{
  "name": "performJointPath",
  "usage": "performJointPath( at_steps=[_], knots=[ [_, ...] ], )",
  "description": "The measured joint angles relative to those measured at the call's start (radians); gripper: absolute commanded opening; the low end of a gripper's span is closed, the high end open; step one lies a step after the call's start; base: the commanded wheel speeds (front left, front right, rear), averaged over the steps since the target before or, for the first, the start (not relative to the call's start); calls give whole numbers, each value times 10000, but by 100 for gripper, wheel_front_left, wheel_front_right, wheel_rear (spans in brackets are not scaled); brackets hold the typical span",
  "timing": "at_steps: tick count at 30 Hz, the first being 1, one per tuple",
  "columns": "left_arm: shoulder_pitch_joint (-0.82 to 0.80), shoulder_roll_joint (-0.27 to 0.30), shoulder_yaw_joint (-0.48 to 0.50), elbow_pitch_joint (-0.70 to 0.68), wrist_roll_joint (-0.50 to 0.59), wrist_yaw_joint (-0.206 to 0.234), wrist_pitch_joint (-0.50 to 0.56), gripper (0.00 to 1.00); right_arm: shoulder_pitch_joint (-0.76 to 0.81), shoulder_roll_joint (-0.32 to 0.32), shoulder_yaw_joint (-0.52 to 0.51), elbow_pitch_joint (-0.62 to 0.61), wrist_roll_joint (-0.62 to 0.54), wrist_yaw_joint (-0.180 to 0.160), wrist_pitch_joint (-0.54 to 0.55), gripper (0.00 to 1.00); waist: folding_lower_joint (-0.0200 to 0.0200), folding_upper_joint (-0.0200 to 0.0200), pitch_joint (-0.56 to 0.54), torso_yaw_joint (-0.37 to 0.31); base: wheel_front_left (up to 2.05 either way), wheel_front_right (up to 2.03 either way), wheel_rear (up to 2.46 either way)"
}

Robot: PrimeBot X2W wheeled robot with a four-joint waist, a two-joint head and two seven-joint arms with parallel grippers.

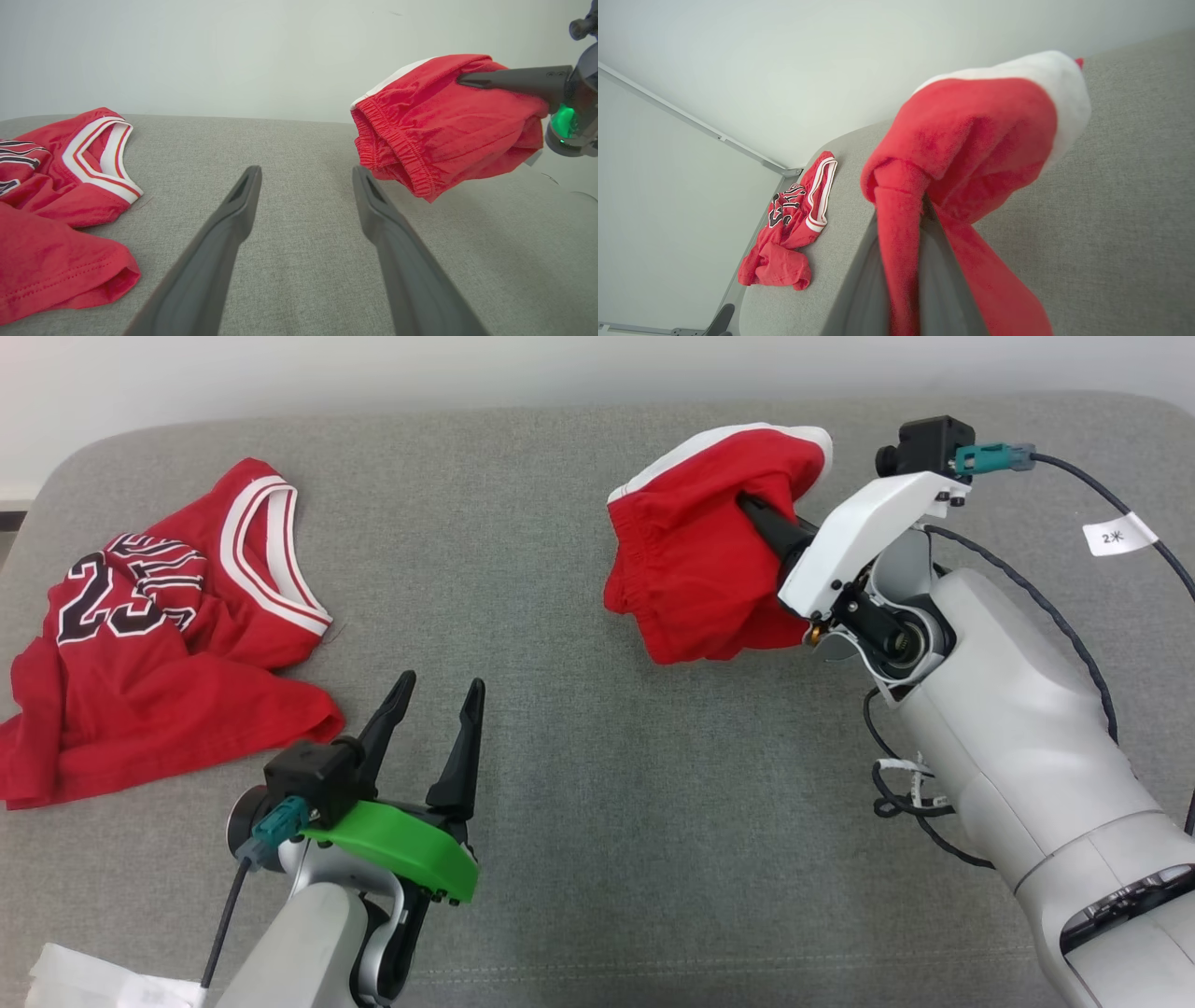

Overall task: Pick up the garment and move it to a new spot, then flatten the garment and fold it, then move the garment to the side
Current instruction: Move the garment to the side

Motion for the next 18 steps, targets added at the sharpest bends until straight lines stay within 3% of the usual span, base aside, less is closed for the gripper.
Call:
performJointPath(
  at_steps=[6, 12, 18],
  knots=[
    [8, 6, 35, -88, 2, 4, 0, 100, -81, -207, 410, -65, -119, 35, 650, 0, 0, 0, 158, -40, 0, 0, 0],
    [9, 105, 58, -251, 8, 10, 2, 100, -302, -1852, 286, 466, -644, 84, 740, 0, 0, 0, 514, -119, 0, 0, 0],
    [3, 341, 109, -447, 48, 12, 90, 100, -895, -2723, 119, 614, -871, 86, 713, 0, 0, 0, 971, -209, 0, 0, 0]
  ],
)
